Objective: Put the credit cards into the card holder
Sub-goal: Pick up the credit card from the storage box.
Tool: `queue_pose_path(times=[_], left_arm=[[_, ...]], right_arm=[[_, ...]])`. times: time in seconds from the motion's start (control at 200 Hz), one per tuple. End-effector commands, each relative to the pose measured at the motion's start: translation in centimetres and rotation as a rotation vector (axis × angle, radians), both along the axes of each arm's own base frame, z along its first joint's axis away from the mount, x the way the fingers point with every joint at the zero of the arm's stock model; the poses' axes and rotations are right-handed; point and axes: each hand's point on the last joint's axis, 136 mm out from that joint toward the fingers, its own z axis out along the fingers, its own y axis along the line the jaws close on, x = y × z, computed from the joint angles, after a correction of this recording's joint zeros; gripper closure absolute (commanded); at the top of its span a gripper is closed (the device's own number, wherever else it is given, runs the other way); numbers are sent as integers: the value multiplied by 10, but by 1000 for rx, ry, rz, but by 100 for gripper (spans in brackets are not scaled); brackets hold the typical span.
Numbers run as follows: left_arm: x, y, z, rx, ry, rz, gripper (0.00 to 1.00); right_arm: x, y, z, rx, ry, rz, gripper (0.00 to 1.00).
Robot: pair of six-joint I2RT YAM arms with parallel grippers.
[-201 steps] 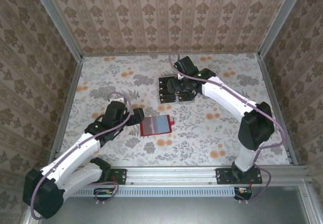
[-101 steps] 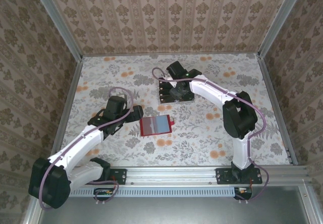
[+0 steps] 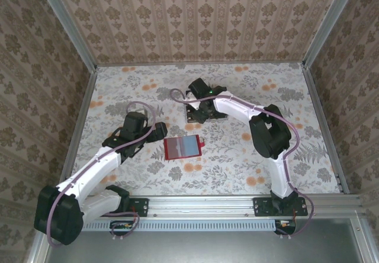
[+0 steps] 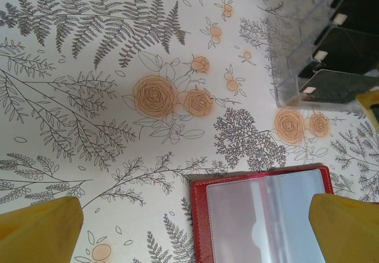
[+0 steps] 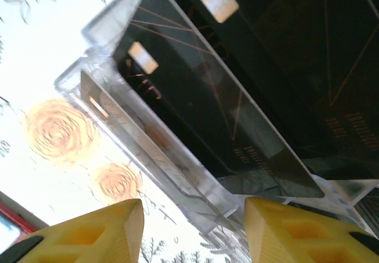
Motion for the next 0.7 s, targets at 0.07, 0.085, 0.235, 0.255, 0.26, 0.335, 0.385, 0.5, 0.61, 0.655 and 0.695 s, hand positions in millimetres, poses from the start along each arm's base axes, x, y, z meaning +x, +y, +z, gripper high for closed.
queue_pose_path(times=[0.07,0.085,0.235,0.255,0.26,0.335,0.385,0.5,0.61,0.655,0.695], left_arm=[[-2,2,3,-2,-15,-6,0],[-2,2,3,-2,-16,-6,0],[0,11,2,-7,-14,24,0],[0,12,2,-7,-13,25,0],[0,12,2,-8,-14,25,0],[0,12,2,-8,-12,23,0],[0,11,3,-11,-14,23,0],[0,12,4,-13,-16,22,0],[0,12,4,-14,-14,22,0],[0,12,4,-15,-15,23,0],[-1,12,4,-14,-15,22,0]], right_arm=[[6,13,-7,16,-1,36,52],[6,14,-7,16,-1,37,52],[5,19,4,17,-27,54,52],[5,20,7,16,-32,57,51],[4,21,8,17,-34,58,51],[3,25,20,20,-60,72,51],[3,28,29,23,-78,80,50],[4,32,39,32,-94,87,49],[8,34,36,23,-86,91,48],[10,35,34,15,-84,93,48],[11,35,30,5,-83,94,48]])
